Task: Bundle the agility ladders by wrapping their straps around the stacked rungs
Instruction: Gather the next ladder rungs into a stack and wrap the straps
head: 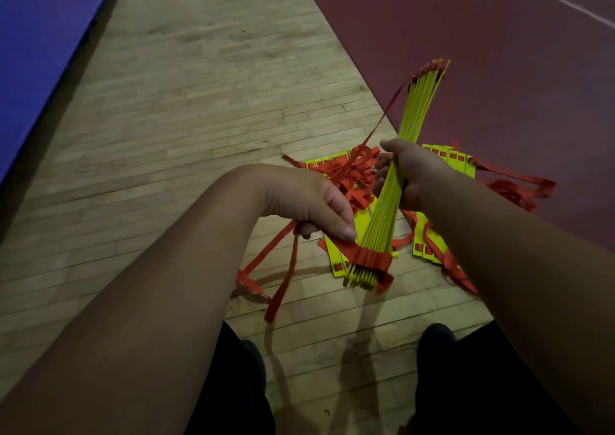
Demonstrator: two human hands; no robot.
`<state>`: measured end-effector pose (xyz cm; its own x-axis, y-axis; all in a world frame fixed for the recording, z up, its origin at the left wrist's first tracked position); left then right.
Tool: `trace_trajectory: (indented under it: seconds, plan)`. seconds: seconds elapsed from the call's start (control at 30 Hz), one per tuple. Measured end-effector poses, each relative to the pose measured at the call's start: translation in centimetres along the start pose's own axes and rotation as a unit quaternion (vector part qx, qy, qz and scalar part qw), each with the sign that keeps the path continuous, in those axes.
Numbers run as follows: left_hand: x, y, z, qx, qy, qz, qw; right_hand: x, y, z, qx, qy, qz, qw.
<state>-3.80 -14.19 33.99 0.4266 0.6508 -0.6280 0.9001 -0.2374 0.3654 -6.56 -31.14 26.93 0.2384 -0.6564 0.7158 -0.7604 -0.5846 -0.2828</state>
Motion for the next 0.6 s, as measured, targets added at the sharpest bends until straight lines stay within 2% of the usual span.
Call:
trace_trajectory:
  seconds: [0.1, 0.2, 0.3, 0.4, 0.53, 0.6]
  plan:
    - [1.0, 3.2, -0.5, -0.111, 0.014, 0.002, 0.994, 0.1, -0.2, -0.1, 0.031, 0.005, -0.069, 0.997]
    - [3.1, 7.6, -1.3, -0.267, 0.036, 0.005, 0.963, -0.3, -0.8, -1.2, 0.089, 0.001, -0.184, 0.979]
    - [5.8, 11.3, -2.5, -0.418, 0.054, -0.111, 0.9, -0.9, -1.1, -2.3, 0.136, 0.01, -0.337, 0.931]
    - [7.0, 12.9, -3.7, -0.514, 0.044, -0.201, 0.833, -1.7, -1.9, -3.0, 0.175, 0.03, -0.432, 0.884]
    - [7.5, 13.5, -6.2, -0.609, 0.047, -0.276, 0.742, -2.8, -3.2, -3.9, 0.216, 0.027, -0.438, 0.872]
    - [7.4, 13.6, -6.5, -0.618, 0.038, -0.287, 0.731, -3.1, -3.5, -3.8, 0.226, 0.024, -0.431, 0.873]
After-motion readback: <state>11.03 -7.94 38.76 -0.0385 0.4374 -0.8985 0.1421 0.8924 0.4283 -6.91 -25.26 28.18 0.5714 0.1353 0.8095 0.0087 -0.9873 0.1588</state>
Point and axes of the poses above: each hand's wrist, its own z-axis towards the middle knuckle, its own y-axis out of the back of the hand, x = y × z, the point moved 10 cm from there along z, towards the middle knuckle, and after that the axes turned 5 degrees about y, right-handed, at the moved point
